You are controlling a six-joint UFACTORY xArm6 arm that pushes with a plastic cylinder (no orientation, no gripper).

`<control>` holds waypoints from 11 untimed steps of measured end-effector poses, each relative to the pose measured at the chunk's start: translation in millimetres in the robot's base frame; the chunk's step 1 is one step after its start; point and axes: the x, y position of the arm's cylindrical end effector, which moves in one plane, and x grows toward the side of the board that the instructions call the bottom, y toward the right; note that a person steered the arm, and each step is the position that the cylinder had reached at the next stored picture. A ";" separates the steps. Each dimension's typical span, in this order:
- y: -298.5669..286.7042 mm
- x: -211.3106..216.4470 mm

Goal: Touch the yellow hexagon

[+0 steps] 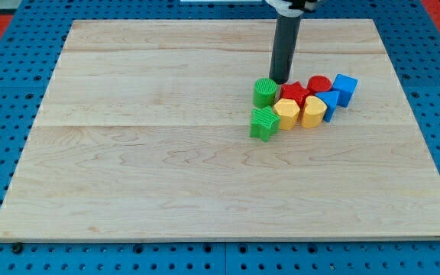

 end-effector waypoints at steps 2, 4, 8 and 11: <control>66.9 -61.8; 237.8 -16.2; 41.5 125.2; 29.0 107.6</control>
